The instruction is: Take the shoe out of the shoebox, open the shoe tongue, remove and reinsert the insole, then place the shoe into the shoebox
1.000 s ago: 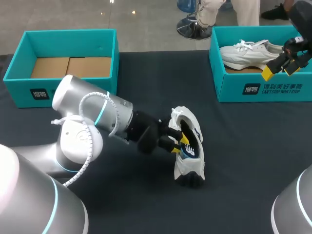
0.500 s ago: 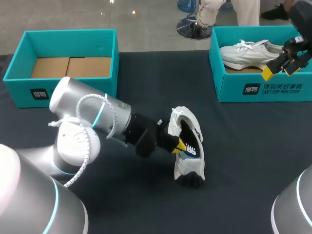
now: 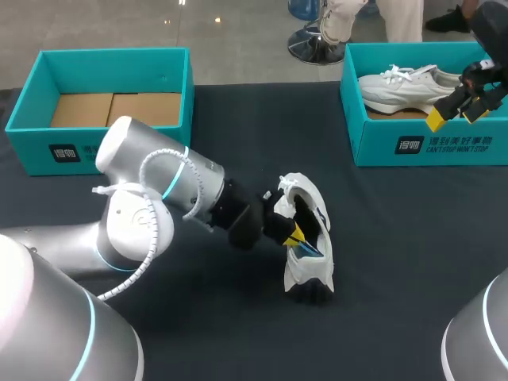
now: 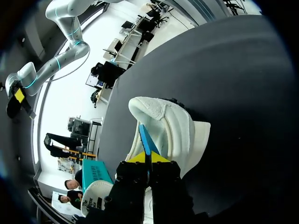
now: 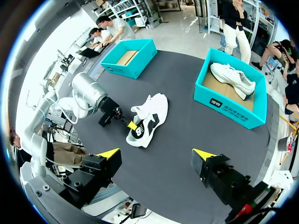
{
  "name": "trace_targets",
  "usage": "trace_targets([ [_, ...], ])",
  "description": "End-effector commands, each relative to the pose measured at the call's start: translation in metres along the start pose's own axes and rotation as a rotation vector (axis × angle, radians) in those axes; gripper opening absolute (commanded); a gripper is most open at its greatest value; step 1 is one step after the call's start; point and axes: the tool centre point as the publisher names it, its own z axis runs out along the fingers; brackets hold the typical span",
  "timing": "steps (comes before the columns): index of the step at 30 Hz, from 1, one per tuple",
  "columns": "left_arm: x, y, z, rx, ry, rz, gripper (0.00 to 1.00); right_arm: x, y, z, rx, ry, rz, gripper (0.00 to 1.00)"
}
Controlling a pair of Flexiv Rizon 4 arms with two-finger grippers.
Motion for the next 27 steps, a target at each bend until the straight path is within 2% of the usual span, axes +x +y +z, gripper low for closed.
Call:
trace_targets([
  [1, 0.001, -0.001, 0.002, 0.006, 0.007, 0.000, 0.00, -0.001, 0.003, 0.000, 0.007, 0.001, 0.001, 1.00],
  [2, 0.001, -0.003, 0.001, 0.012, 0.009, 0.000, 0.00, -0.001, 0.003, 0.000, 0.007, 0.001, 0.001, 1.00],
  [4, 0.000, -0.006, -0.004, 0.023, 0.006, 0.001, 0.35, -0.001, 0.003, 0.000, 0.007, 0.001, 0.001, 1.00],
  [5, -0.002, -0.008, -0.007, 0.026, 0.004, 0.006, 0.47, -0.001, 0.003, 0.000, 0.007, 0.001, 0.001, 1.00],
  [7, -0.005, -0.012, -0.014, 0.038, -0.001, 0.010, 0.96, -0.001, 0.003, 0.000, 0.007, 0.001, 0.001, 1.00],
  [8, -0.007, -0.013, -0.017, 0.036, -0.005, 0.021, 1.00, -0.001, 0.003, 0.000, 0.007, 0.001, 0.001, 1.00],
  [18, -0.032, -0.019, -0.044, 0.060, -0.027, 0.052, 1.00, -0.001, 0.003, 0.000, 0.007, 0.001, 0.001, 1.00],
  [24, -0.036, -0.021, -0.044, 0.085, 0.005, 0.057, 1.00, -0.001, 0.003, 0.000, 0.007, 0.001, 0.001, 1.00],
  [27, -0.037, -0.021, -0.042, 0.135, 0.060, 0.018, 1.00, -0.001, 0.003, 0.000, 0.007, 0.001, 0.001, 1.00],
])
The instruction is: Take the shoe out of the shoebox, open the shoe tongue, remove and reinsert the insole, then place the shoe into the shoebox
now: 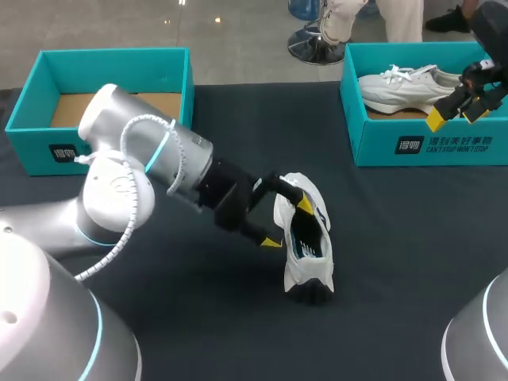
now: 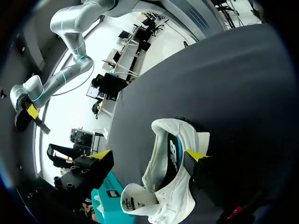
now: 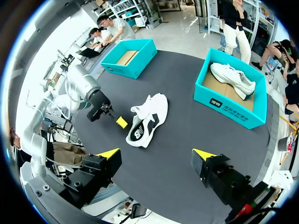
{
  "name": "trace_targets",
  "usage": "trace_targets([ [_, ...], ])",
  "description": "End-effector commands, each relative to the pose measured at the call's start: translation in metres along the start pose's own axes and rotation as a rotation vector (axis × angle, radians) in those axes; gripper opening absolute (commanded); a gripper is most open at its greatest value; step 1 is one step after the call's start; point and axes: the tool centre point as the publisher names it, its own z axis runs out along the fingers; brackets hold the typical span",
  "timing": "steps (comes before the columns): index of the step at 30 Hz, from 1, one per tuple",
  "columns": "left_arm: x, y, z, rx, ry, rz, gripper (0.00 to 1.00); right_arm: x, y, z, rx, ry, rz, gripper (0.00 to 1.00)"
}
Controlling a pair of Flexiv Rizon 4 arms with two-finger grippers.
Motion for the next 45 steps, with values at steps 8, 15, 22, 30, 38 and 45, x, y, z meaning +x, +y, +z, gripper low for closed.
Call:
trace_targets([
  [8, -0.004, -0.001, 0.005, 0.149, 0.422, -0.167, 1.00, -0.001, 0.003, 0.000, 0.007, 0.001, 0.001, 1.00],
  [15, -0.003, -0.012, 0.004, 0.119, 0.585, -0.218, 1.00, -0.001, 0.003, 0.000, 0.007, 0.001, 0.001, 1.00],
  [22, -0.003, -0.012, 0.004, 0.119, 0.585, -0.218, 1.00, -0.001, 0.003, 0.000, 0.007, 0.001, 0.001, 1.00],
  [30, -0.002, -0.012, 0.004, 0.112, 0.586, -0.215, 1.00, -0.001, 0.003, 0.000, 0.007, 0.001, 0.001, 1.00],
  [38, -0.001, -0.014, 0.009, 0.007, 0.627, -0.152, 0.00, -0.001, 0.003, 0.000, 0.007, 0.001, 0.001, 1.00],
  [45, 0.011, -0.008, 0.021, 0.007, 0.666, -0.125, 0.00, -0.001, 0.003, 0.000, 0.007, 0.001, 0.001, 1.00],
])
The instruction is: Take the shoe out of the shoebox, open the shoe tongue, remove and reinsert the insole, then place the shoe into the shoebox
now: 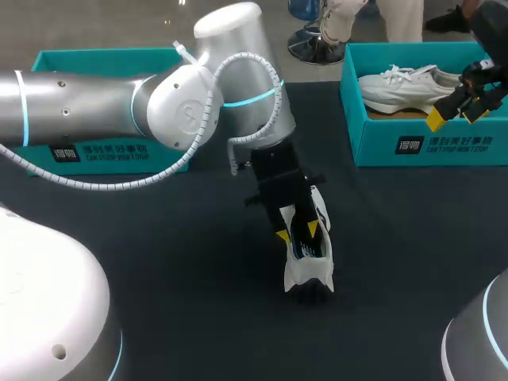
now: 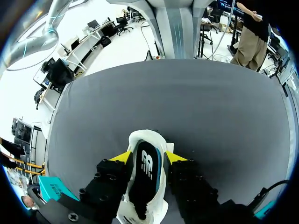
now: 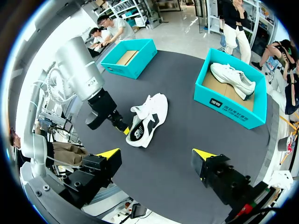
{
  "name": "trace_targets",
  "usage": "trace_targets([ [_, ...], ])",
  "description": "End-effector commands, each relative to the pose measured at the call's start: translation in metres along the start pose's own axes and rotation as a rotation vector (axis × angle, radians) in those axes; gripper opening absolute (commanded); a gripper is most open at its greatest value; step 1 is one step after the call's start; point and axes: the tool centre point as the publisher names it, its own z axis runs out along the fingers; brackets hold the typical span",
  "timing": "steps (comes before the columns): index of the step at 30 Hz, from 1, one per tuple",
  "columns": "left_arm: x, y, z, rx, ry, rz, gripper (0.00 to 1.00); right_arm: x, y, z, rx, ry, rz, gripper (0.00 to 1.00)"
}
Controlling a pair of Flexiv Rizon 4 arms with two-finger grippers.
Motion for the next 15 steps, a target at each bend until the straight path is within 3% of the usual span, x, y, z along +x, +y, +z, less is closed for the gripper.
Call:
trace_targets([
  [1, -0.001, 0.007, 0.012, 0.004, 0.018, 0.010, 0.00, -0.001, 0.003, 0.000, 0.007, 0.001, 0.001, 1.00],
  [15, 0.000, 0.029, 0.043, 0.010, 0.092, -0.016, 0.00, -0.001, 0.003, 0.000, 0.007, 0.001, 0.001, 1.00],
])
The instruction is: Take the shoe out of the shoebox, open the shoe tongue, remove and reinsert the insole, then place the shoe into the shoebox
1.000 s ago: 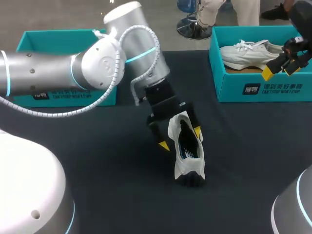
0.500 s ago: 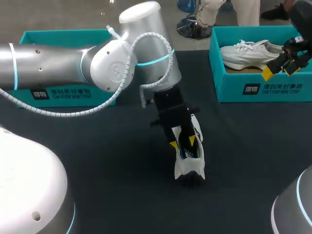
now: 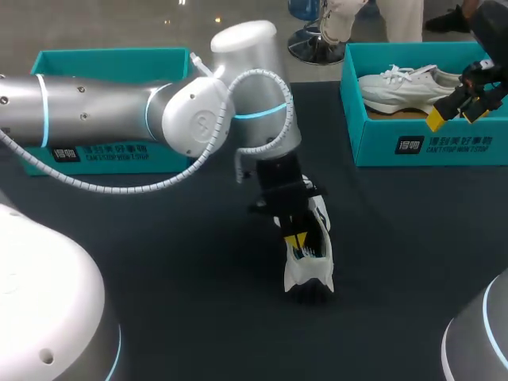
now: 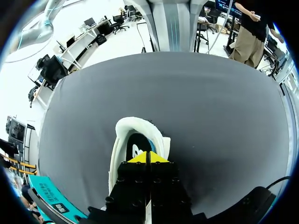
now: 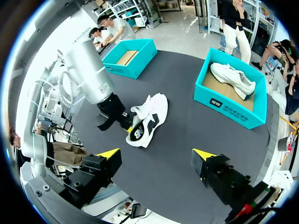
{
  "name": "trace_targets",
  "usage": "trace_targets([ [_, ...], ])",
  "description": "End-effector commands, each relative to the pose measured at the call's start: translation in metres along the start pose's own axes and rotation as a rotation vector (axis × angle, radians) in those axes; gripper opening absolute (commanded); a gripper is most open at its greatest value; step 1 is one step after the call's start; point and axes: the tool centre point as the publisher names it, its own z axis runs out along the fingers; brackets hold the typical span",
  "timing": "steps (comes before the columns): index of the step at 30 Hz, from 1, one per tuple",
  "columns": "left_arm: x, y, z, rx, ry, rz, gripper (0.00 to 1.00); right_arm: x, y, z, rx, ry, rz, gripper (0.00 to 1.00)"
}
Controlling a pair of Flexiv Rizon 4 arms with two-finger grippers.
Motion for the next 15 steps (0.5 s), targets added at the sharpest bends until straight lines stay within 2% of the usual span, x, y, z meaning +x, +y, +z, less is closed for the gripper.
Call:
trace_targets([
  [1, -0.010, 0.008, 0.014, 0.008, 0.030, -0.005, 0.00, -0.001, 0.003, 0.000, 0.007, 0.001, 0.001, 1.00],
  [9, -0.010, 0.003, 0.025, 0.014, 0.085, 0.019, 0.00, -0.001, 0.003, 0.000, 0.007, 0.001, 0.001, 1.00],
  [15, -0.007, 0.001, 0.015, -0.010, 0.094, 0.026, 0.00, -0.001, 0.003, 0.000, 0.007, 0.001, 0.001, 1.00],
])
